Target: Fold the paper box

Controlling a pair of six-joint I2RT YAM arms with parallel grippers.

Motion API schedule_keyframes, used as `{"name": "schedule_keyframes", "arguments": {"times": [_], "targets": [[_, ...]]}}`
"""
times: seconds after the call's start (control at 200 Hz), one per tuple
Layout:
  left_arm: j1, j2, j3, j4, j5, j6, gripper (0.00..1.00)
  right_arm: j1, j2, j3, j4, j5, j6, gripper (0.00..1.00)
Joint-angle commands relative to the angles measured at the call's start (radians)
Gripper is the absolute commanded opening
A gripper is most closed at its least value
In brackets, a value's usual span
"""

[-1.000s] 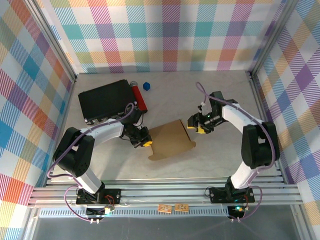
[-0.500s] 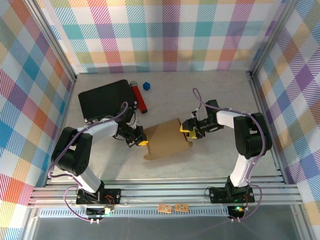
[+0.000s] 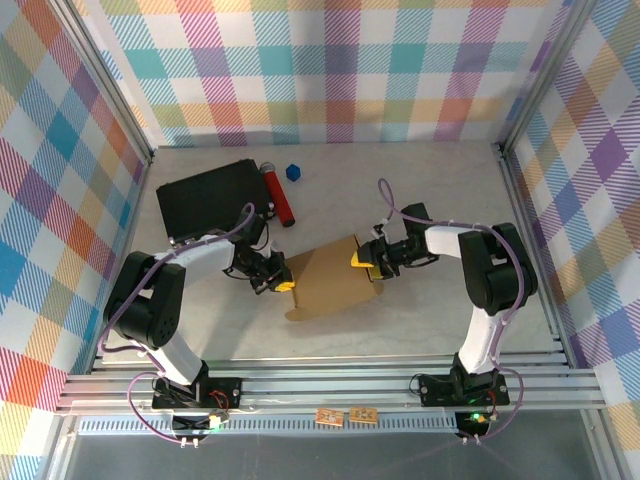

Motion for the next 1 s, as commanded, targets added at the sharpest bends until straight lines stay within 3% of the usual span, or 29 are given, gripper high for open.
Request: {"name": "schedule_keyframes", "arguments": {"times": [0.0,0.14,0.275,0.445,0.505,0.715,0.84,0.995], "targets": [[0.015,0.038,-0.022,-0.086,-0.176,-0.004,0.05,0.009,0.009,0.016,0.021,-0.065,0.053,0.46],[0.026,-0.07,0.025,-0.089,-0.181,-0.061,0.35,0.008,0.009,0.046,-0.033,-0.051,0.146,0.32],[0.088,-0.163,0.039,-0.047,-0.146,-0.212,0.59,0.007,0.014,0.066,-0.075,-0.069,0.273,0.3],[0.174,-0.168,-0.01,0.015,-0.037,-0.432,0.64,-0.003,0.02,0.098,-0.131,-0.108,0.412,0.29],[0.182,-0.176,-0.024,0.056,-0.016,-0.495,0.71,-0.004,0.024,0.133,-0.18,-0.114,0.437,0.29],[0.151,-0.146,-0.053,0.277,0.098,-0.708,0.74,-0.011,0.08,0.278,-0.384,-0.183,0.488,0.29],[0.129,-0.142,-0.082,0.325,0.116,-0.815,0.79,-0.019,0.085,0.307,-0.392,-0.197,0.537,0.29],[0.101,-0.131,-0.133,0.513,0.118,-0.981,0.8,-0.024,0.092,0.312,-0.374,-0.211,0.587,0.29]]}}
